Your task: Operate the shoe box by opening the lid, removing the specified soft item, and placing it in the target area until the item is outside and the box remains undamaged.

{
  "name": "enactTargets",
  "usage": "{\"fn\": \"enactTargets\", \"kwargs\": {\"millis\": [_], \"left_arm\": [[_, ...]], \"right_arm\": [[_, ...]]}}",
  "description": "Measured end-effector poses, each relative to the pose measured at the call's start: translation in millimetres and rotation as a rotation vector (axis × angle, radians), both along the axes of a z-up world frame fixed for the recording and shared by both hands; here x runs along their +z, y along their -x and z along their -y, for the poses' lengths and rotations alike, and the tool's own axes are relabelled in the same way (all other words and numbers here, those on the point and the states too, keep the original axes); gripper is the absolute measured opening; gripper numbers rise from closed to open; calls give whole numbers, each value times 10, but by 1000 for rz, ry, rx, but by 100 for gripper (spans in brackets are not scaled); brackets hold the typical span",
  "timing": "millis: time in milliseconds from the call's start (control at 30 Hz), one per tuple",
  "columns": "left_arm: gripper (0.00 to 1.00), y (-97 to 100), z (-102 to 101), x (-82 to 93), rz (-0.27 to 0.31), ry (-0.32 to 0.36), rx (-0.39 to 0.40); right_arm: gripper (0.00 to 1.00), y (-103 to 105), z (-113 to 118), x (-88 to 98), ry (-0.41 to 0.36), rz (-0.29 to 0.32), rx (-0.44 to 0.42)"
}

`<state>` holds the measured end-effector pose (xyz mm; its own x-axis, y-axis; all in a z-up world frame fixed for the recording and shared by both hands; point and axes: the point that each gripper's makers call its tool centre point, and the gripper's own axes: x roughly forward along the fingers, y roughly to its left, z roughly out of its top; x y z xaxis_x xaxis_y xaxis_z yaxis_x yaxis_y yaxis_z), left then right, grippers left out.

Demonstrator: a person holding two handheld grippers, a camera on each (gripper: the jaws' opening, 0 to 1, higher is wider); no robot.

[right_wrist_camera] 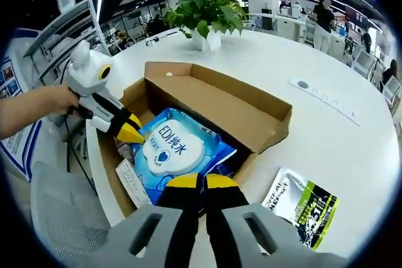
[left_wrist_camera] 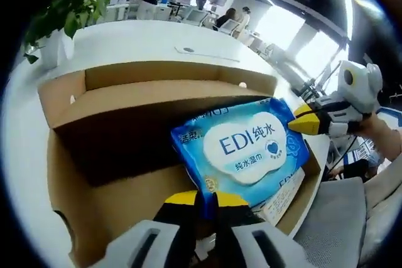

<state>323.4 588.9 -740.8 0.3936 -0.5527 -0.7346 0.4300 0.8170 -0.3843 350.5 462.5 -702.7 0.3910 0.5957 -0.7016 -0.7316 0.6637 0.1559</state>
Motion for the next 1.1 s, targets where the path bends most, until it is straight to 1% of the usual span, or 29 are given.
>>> {"fn": "enactTargets", "kwargs": {"millis": [200, 300, 600, 800, 900, 1100], "left_arm": [[3, 15, 34, 28, 0, -14, -8], [3, 16, 33, 59, 6, -20, 5], [2, 32, 32, 153, 23, -22, 6], [2, 35, 53, 258, 39, -21, 8], [2, 58, 79, 308, 35, -17, 8], [1, 67, 134, 432, 61, -20, 15]], "right_arm": [[0, 8, 11, 8, -11, -3, -9], [0, 15, 19, 13, -10, 1, -9], [0, 30, 37, 67, -32, -4, -23], [0, 40, 92, 133, -59, -17, -48], [0, 56, 136, 161, -71, -26, -60], [0, 77, 205, 230, -94, -27, -78]]}}
